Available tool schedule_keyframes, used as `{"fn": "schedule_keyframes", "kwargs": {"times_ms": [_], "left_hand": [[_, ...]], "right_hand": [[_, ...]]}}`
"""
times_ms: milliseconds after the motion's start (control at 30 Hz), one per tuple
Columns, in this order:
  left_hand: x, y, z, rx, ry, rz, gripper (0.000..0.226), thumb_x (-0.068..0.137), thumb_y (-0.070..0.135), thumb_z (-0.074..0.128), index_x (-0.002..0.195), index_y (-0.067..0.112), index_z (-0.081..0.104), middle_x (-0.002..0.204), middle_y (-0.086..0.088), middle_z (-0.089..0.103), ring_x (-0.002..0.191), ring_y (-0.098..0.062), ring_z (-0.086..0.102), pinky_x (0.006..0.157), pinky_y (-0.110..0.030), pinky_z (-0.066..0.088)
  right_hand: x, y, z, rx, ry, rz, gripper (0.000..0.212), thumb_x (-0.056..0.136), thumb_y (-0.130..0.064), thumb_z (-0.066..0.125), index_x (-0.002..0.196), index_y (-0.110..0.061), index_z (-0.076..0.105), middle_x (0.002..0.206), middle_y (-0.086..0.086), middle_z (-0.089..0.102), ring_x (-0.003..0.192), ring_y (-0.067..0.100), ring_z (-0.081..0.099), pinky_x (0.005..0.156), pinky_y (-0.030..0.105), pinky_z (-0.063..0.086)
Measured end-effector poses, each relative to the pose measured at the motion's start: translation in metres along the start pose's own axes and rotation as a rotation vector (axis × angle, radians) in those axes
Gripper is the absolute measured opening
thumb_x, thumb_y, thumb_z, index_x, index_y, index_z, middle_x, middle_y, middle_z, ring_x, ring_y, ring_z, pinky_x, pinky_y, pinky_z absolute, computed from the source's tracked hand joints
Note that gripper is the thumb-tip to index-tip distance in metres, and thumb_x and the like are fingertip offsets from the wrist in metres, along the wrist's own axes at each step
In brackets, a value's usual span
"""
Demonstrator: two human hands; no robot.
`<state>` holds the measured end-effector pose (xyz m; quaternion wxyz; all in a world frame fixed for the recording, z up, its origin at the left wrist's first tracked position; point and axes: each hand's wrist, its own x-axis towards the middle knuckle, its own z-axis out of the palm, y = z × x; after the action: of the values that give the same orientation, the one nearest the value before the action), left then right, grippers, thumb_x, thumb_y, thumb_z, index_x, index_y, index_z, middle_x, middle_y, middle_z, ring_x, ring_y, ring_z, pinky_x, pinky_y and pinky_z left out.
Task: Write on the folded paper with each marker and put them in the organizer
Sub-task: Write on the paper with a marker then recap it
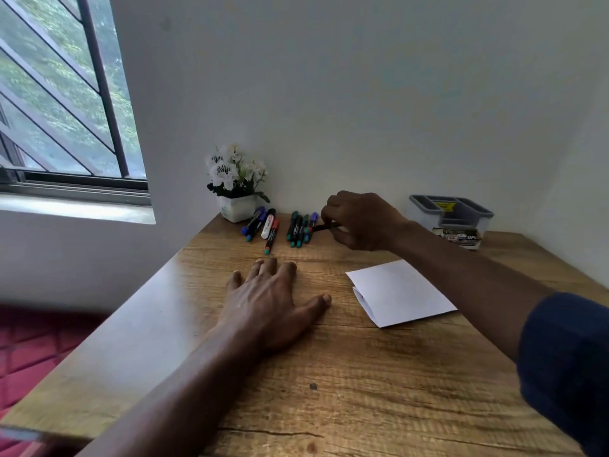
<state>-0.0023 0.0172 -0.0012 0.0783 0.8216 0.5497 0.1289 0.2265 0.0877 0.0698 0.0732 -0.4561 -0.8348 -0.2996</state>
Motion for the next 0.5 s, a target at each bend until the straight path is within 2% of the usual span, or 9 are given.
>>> {"fn": "schedule_keyframes", "kwargs": {"times_ms": [100, 167, 233, 267, 333, 400, 500], "left_hand": [[-0.004, 0.002, -0.003, -0.047, 0.052, 0.029, 0.096, 0.075, 0.091, 0.032, 0.154, 0.038, 0.022, 0.163, 0.003, 0.030, 0.148, -0.021, 0.029, 0.117, -0.055, 0.024], [-0.008, 0.002, -0.004, -0.138, 0.195, 0.104, 0.085, 0.080, 0.085, 0.036, 0.151, 0.042, 0.022, 0.157, 0.006, 0.040, 0.141, -0.019, 0.042, 0.111, -0.051, 0.035], [-0.010, 0.002, -0.007, -0.286, 0.363, 0.226, 0.072, 0.085, 0.077, 0.045, 0.146, 0.042, 0.030, 0.143, 0.012, 0.055, 0.126, -0.008, 0.054, 0.100, -0.044, 0.049], [-0.010, 0.003, -0.008, -0.358, 0.417, 0.281, 0.066, 0.087, 0.071, 0.051, 0.144, 0.041, 0.035, 0.133, 0.015, 0.060, 0.116, -0.001, 0.059, 0.092, -0.040, 0.054], [-0.010, 0.006, -0.010, -0.475, 0.450, 0.346, 0.056, 0.089, 0.059, 0.063, 0.138, 0.040, 0.044, 0.115, 0.018, 0.068, 0.099, 0.004, 0.065, 0.077, -0.034, 0.058], [-0.009, 0.007, -0.010, -0.527, 0.436, 0.374, 0.047, 0.090, 0.050, 0.067, 0.133, 0.039, 0.051, 0.097, 0.018, 0.072, 0.085, 0.001, 0.070, 0.068, -0.034, 0.059], [-0.007, 0.005, -0.006, -0.548, 0.427, 0.403, 0.035, 0.093, 0.041, 0.068, 0.126, 0.038, 0.058, 0.086, 0.016, 0.071, 0.071, -0.007, 0.071, 0.059, -0.032, 0.058]], "right_hand": [[-0.014, -0.015, -0.019, 0.563, 0.283, 0.335, 0.011, 0.085, -0.023, 0.071, 0.092, -0.016, 0.066, 0.084, -0.002, 0.070, 0.076, 0.022, 0.067, 0.068, 0.040, 0.056], [-0.026, -0.031, -0.027, 1.029, 0.430, 0.521, 0.007, 0.087, -0.014, 0.072, 0.087, -0.012, 0.066, 0.074, 0.003, 0.073, 0.065, 0.024, 0.069, 0.061, 0.036, 0.057], [-0.042, -0.048, -0.029, 1.481, 0.465, 0.626, 0.005, 0.090, -0.013, 0.069, 0.087, -0.010, 0.066, 0.072, 0.008, 0.075, 0.061, 0.024, 0.071, 0.055, 0.031, 0.056], [-0.050, -0.055, -0.028, 1.634, 0.456, 0.661, 0.007, 0.088, -0.016, 0.069, 0.089, -0.009, 0.067, 0.073, 0.010, 0.075, 0.061, 0.024, 0.072, 0.055, 0.030, 0.057], [-0.062, -0.070, -0.020, 1.830, 0.442, 0.713, 0.011, 0.084, -0.016, 0.067, 0.090, -0.007, 0.068, 0.075, 0.013, 0.076, 0.063, 0.025, 0.074, 0.056, 0.030, 0.059], [-0.067, -0.080, -0.010, 1.977, 0.435, 0.773, 0.005, 0.087, -0.008, 0.064, 0.089, -0.006, 0.067, 0.076, 0.015, 0.076, 0.063, 0.026, 0.075, 0.056, 0.030, 0.060], [-0.068, -0.085, -0.005, 2.108, 0.353, 0.829, 0.007, 0.089, -0.009, 0.066, 0.093, -0.008, 0.071, 0.081, 0.015, 0.076, 0.068, 0.025, 0.076, 0.058, 0.030, 0.060]]}}
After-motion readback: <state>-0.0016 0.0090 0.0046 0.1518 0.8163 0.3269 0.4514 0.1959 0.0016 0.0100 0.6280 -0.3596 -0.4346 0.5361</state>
